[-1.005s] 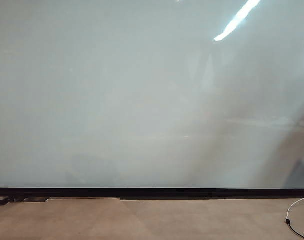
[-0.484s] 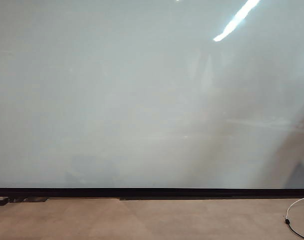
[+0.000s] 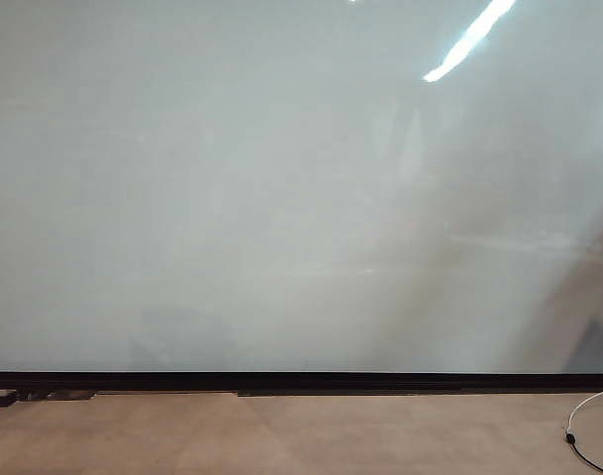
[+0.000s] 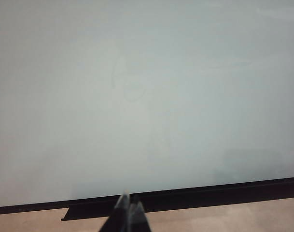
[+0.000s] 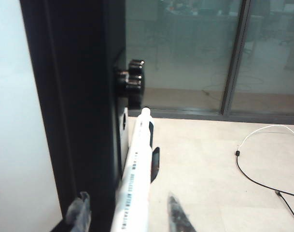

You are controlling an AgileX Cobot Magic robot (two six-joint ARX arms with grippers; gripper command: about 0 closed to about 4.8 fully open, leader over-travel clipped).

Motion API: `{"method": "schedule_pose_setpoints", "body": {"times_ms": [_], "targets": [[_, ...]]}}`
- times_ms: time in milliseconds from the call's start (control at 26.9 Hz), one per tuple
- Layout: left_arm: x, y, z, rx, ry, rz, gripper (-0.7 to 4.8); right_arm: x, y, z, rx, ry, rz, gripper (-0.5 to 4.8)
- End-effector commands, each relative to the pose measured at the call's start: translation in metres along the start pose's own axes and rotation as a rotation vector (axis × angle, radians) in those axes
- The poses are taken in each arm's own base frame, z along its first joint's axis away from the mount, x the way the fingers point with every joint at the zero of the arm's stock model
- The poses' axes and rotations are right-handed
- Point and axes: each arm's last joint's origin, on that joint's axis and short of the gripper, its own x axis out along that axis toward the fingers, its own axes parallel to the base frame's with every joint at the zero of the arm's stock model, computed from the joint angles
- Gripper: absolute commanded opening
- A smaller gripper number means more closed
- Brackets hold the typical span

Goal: Pick up the pen on the shelf to the right of the whiteboard and draw a straight line.

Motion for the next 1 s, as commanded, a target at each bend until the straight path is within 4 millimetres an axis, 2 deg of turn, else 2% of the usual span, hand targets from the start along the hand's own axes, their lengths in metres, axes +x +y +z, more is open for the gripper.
{"method": "schedule_pose_setpoints", "body": {"times_ms": [37, 260, 372, 447, 484, 521, 595, 893, 1005], "targets": [[-0.0002, 0.0002, 0.0020, 0.004, -0.012, 0.001, -0.05, 0.0006, -0.0002, 0.0045, -0.021, -0.030, -0.001, 2.07], [-0.0002, 0.0002, 0.0020, 0.004, -0.012, 0.001, -0.05, 0.0006, -0.0002, 0.0046, -0.021, -0.030, -0.001, 2.00], [-0.0002, 0.0002, 0.0020, 0.004, -0.012, 0.001, -0.05, 0.0007, 0.0000, 0.0046, -0.021, -0.031, 0.001, 1.43], [-0.0002, 0.0002, 0.0020, 0.004, -0.012, 0.001, -0.05, 0.0008, 0.0002, 0.0046, -0.021, -0.031, 0.004, 1.29], [-0.0002, 0.0002, 0.0020, 0.004, -0.012, 0.001, -0.05, 0.0008, 0.0002, 0.0046, -0.021, -0.031, 0.005, 0.86], [-0.0002, 0.0002, 0.0020, 0.004, -0.012, 0.001, -0.05, 0.0008, 0.0004, 0.0046, -0.021, -0.031, 0.011, 0.69], [-0.0002, 0.0002, 0.0020, 0.004, -0.012, 0.001, -0.05, 0.0008, 0.0006, 0.0046, -0.021, -0.031, 0.018, 0.51], [-0.0002, 0.0002, 0.0020, 0.004, -0.012, 0.001, -0.05, 0.0008, 0.0008, 0.0050, -0.021, -0.032, 0.020, 0.46], [-0.0002, 0.0002, 0.0020, 0.004, -0.012, 0.001, -0.05, 0.0001, 0.0001, 0.0101, -0.031, -0.046, 0.016, 0.18]]}}
